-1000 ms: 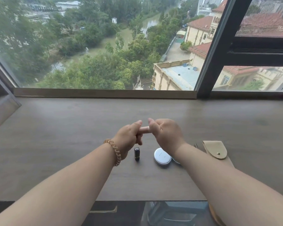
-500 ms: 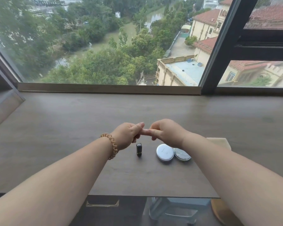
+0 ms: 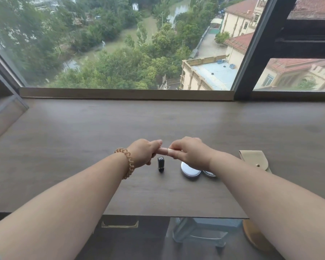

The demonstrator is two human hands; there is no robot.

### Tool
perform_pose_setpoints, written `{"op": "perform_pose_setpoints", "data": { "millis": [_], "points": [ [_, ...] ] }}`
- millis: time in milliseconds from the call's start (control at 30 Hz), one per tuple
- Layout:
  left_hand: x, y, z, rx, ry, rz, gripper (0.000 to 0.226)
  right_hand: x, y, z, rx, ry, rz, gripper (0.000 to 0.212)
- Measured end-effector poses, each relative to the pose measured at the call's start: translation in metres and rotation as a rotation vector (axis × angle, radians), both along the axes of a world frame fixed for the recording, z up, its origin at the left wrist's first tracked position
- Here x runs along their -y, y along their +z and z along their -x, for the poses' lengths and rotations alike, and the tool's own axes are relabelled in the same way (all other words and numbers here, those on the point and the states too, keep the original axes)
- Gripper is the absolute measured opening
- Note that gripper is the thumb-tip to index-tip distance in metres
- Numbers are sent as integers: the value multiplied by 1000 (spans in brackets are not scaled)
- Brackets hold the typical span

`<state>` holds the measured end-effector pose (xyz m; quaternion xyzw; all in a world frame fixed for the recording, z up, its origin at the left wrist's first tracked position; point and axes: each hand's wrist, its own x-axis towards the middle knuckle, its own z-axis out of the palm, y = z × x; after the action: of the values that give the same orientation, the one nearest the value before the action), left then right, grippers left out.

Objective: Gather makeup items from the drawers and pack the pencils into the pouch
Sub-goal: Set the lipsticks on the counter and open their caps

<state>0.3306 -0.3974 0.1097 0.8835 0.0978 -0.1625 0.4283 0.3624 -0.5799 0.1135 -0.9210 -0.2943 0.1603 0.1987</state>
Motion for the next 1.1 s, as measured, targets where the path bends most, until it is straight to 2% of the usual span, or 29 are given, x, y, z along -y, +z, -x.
{"op": "perform_pose_setpoints", "data": {
  "millis": [67, 167, 233, 467, 567, 633, 733, 900, 1100],
  "points": [
    [1, 1, 1, -31, -2, 7, 52, -1, -6, -1, 139, 4, -13, 15],
    [-1, -1, 1, -135, 73, 205, 45, 5, -21, -1, 406, -44, -92, 11],
    [-7, 0, 4, -190, 177, 311, 46, 16, -30, -2, 518, -136, -122, 8],
    [-22, -21, 21, -184, 178, 503, 42, 34, -60, 4, 335, -413, -207, 5],
    [-16, -42, 32, -133, 140, 562, 16, 26, -78, 8, 190, -475, -278, 15],
    [-9, -62, 38, -60, 151, 468, 8, 22, -93, 9, 101, -490, -299, 21],
    [7, -97, 41, 5, 176, 143, 14, 15, -113, 10, 24, -484, -276, 32],
    [34, -122, 36, 189, 175, -224, 13, 6, -121, 7, 135, -450, -92, 24],
    [54, -143, 26, 243, 271, -316, 10, 1, -135, -6, 99, -449, -75, 16]
  ]
}}
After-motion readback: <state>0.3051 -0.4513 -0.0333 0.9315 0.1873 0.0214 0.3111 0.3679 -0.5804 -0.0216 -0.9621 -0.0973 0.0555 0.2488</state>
